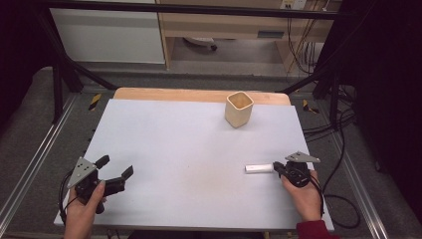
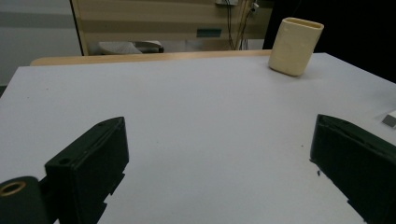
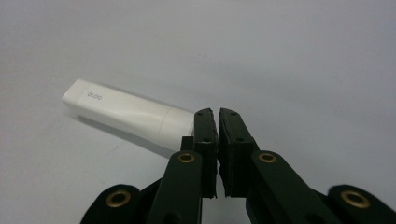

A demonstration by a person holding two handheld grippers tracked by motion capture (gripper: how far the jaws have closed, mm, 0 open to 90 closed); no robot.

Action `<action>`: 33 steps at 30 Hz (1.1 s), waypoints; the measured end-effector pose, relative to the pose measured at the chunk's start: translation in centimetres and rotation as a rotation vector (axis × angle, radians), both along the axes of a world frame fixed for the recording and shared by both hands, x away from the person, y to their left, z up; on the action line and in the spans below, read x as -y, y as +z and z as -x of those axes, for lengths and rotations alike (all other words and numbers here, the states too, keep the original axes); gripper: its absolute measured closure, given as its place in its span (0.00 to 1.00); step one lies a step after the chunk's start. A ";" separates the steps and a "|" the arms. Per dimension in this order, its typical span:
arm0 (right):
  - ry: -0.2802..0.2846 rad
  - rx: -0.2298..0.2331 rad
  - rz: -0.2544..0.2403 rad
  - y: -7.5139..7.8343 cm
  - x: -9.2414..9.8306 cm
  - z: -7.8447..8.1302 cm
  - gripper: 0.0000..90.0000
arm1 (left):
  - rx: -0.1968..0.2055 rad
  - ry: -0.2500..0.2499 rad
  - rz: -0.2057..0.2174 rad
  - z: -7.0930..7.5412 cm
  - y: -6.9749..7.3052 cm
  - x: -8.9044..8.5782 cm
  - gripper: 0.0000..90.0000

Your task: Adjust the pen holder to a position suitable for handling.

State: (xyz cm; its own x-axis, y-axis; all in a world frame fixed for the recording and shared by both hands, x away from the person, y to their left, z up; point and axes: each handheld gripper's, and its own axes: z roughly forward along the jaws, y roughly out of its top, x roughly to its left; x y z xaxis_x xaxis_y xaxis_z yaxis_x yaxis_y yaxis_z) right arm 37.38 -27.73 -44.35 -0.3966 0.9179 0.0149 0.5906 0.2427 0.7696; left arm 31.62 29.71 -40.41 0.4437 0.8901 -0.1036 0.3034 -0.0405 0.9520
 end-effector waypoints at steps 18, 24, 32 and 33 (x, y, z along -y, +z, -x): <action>0.009 -0.013 -0.009 -0.1 -0.1 0.0 0.98 | 0.000 -0.002 -0.001 0.0 0.0 0.0 0.05; 0.007 -0.012 -0.008 -0.1 0.0 0.0 0.98 | -0.001 -0.004 -0.001 0.0 0.0 0.0 0.05; 0.009 -0.031 -0.002 -0.3 -0.3 -0.1 0.99 | -0.002 -0.007 -0.004 0.0 0.0 0.1 0.05; 0.011 -0.031 -0.005 -0.4 -0.4 -0.1 0.99 | -0.002 -0.007 -0.004 0.0 0.0 0.1 0.05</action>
State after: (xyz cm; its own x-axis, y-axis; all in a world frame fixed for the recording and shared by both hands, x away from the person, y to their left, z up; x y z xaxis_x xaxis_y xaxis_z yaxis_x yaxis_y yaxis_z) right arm 37.50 -27.37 -44.72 -0.4055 0.9135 0.0319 0.6116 0.2452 0.7522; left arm 31.64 29.57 -40.45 0.4500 0.8873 -0.1009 0.3055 -0.0468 0.9511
